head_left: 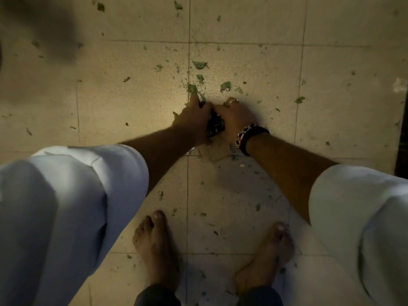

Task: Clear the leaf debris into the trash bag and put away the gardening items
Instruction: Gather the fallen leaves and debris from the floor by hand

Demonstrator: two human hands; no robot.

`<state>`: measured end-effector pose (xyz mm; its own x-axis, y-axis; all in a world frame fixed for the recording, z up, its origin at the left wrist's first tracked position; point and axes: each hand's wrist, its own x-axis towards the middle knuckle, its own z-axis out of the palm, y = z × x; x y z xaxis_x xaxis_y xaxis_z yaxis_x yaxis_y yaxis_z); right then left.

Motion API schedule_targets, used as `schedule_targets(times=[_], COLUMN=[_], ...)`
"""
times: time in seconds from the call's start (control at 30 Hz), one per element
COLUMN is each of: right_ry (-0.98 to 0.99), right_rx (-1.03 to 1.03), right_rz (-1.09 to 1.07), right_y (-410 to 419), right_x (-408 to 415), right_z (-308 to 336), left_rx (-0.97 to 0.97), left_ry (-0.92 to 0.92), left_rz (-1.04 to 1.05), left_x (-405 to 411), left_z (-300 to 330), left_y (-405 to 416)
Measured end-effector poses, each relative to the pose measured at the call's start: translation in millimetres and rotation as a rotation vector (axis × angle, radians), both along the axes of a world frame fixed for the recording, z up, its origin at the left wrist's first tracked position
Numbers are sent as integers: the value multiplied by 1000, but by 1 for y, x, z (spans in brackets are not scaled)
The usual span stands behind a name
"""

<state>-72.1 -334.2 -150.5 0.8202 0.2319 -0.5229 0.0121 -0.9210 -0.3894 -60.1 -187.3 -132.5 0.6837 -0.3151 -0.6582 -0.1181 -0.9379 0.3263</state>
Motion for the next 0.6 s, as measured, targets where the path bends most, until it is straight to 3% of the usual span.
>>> schedule_targets(times=[0.13,0.27,0.37,0.5,0.6], right_ry=[53,124,143,162,138], right_rx=[92,-23,-127,-272,-166], right_rz=[-10,49,131,249,173], right_y=[-13,-23,-20,-4,2], right_x=[-12,-26,-35,-41,-43], right_z=[6,11,13,7,0], left_rx=[60,31,81,150,80], left_ry=[-50,-102,-150,-69,-61], left_rz=[-122,-267,-221,-196,-139], left_x=[-16,-31,-35,-45,-56], left_z=[6,9,11,5,3], left_y=[8,24,33,29,30])
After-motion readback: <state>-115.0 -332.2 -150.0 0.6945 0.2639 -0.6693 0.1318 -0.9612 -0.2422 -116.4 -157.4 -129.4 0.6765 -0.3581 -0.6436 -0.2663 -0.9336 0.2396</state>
